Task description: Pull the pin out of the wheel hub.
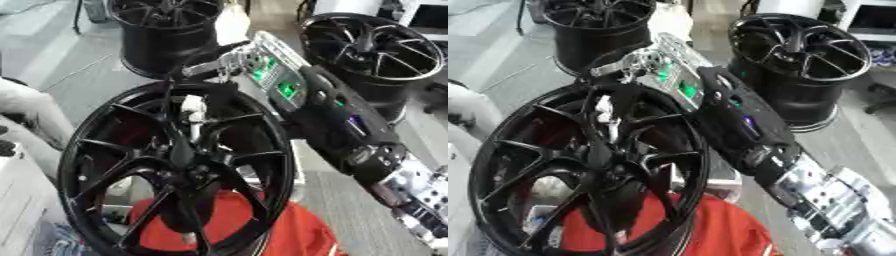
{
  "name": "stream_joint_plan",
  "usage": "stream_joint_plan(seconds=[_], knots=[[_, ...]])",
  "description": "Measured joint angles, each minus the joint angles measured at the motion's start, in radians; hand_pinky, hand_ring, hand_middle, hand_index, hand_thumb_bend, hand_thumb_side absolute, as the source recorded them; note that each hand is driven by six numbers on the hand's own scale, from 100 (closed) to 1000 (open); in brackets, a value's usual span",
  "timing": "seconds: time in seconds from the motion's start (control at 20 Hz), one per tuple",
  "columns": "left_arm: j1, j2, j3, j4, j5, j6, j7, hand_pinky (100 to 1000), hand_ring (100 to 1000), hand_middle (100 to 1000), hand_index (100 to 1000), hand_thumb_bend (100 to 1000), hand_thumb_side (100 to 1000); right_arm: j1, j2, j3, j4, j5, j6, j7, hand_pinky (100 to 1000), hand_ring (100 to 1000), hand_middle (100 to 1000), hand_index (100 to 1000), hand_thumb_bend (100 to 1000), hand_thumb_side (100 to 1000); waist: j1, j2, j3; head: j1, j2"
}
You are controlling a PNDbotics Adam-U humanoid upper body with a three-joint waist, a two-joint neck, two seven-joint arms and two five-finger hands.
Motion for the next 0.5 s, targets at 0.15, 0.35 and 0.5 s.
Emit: stream_joint_plan(seconds=[0.15,0.35,0.5], knots=[[0.000,0.000,0.000,0.000,0.000,0.000,0.000,607,582,638,820,100,713,0.000,0.003,-0.012,0.029,0.026,-0.011,-0.011,937,968,956,967,168,337,0.000,0.000,-0.002,0.000,0.000],[0.000,0.000,0.000,0.000,-0.005,0.000,0.000,607,582,638,820,100,714,0.001,0.005,-0.019,0.047,0.035,-0.021,-0.010,884,935,942,965,161,340,0.000,0.000,-0.004,0.000,0.000],[0.000,0.000,0.000,0.000,-0.008,0.000,0.000,607,582,637,820,100,713,0.002,0.005,-0.020,0.055,0.035,-0.027,0.002,856,915,935,965,158,335,0.000,0.000,-0.005,0.000,0.000]])
